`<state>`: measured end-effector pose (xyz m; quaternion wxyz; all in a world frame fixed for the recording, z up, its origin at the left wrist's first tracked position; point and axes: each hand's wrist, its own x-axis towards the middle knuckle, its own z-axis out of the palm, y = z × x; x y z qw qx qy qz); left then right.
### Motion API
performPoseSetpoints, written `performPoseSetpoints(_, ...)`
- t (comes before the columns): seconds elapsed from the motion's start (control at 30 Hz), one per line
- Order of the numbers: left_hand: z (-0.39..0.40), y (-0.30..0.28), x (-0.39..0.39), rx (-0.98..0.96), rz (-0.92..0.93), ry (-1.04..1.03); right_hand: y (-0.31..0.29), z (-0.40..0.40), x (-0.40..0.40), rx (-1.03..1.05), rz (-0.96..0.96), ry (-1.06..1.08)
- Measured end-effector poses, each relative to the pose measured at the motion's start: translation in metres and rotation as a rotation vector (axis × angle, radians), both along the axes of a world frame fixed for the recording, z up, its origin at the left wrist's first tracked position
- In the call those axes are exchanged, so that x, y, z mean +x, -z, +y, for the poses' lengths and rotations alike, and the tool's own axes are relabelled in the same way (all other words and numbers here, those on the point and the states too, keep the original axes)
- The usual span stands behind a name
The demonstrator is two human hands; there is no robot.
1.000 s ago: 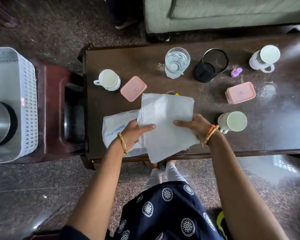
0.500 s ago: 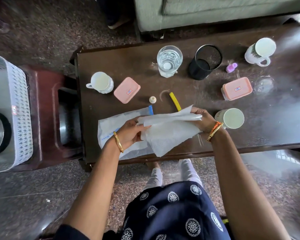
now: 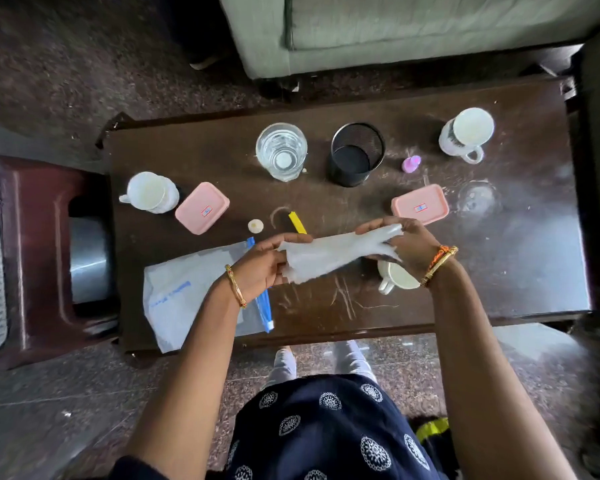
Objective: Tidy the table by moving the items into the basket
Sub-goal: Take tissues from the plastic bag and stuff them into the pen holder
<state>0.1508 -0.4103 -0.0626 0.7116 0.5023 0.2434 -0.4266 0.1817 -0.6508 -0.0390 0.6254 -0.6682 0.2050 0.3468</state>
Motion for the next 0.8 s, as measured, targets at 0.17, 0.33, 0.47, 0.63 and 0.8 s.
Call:
performPoseSetpoints(0.17,-0.027,-0.011,0.025,-0.246,0.128,-0.275,-0.002,-0.025,0.028,-0.008,0.128,0.220)
performPoseSetpoints(0.33,-0.042,-0.023,0.054,-0.273,0.193,-0.339,-0.017,-0.039,0.057,0.159,0.133,0.298)
performPoseSetpoints(0.47,-0.063,-0.030,0.071,0.041,-0.058,-0.298,-0.030,-0.045,0.086,0.074,0.198,0.217)
performPoseSetpoints(0.63,-0.085,-0.042,0.087,0.143,-0.189,-0.333,-0.049,-0.049,0.111,-0.076,0.092,0.190)
performPoseSetpoints(0.8,-0.095,-0.045,0.096,0.244,-0.243,-0.325,-0.059,-0.054,0.131,-0.255,-0.119,0.074)
